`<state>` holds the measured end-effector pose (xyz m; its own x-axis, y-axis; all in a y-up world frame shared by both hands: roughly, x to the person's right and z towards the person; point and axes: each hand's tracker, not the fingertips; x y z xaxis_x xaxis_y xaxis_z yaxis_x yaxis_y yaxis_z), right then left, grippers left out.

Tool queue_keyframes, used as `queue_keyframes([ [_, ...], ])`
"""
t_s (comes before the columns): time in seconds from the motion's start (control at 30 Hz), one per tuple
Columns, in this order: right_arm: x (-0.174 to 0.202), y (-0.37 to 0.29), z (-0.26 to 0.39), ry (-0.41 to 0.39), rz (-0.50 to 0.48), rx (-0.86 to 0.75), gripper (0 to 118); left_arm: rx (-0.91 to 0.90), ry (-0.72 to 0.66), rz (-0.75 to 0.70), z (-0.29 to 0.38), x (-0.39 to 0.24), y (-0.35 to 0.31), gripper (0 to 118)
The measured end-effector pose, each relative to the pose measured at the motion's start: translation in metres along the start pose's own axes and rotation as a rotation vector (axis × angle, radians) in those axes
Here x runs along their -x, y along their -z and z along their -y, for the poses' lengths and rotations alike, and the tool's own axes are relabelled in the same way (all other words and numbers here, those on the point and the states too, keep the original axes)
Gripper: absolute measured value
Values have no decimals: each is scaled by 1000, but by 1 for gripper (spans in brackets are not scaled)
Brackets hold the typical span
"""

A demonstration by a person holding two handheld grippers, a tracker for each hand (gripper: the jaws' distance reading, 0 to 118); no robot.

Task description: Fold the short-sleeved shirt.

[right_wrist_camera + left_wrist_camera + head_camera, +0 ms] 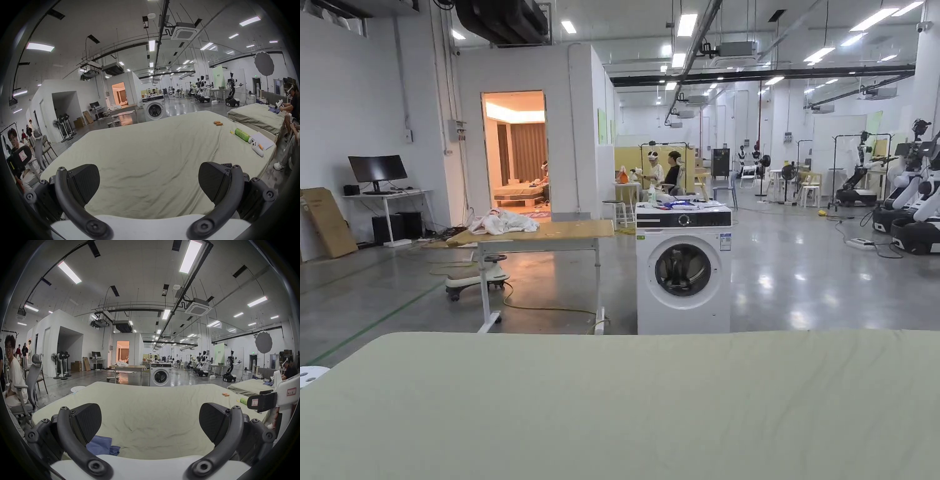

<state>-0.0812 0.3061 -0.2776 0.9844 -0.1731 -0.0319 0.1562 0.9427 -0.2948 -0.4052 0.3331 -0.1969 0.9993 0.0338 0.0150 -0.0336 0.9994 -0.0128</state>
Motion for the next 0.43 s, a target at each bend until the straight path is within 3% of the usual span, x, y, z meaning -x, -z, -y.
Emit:
queue_keyframes([
  [0.2,-9,4,-7,23,-25,15,118,1,13,16,-1,-5,1,118],
  [0.43,-16,10,-4,65,24,24,118,0,15,20,0,-5,2,118],
])
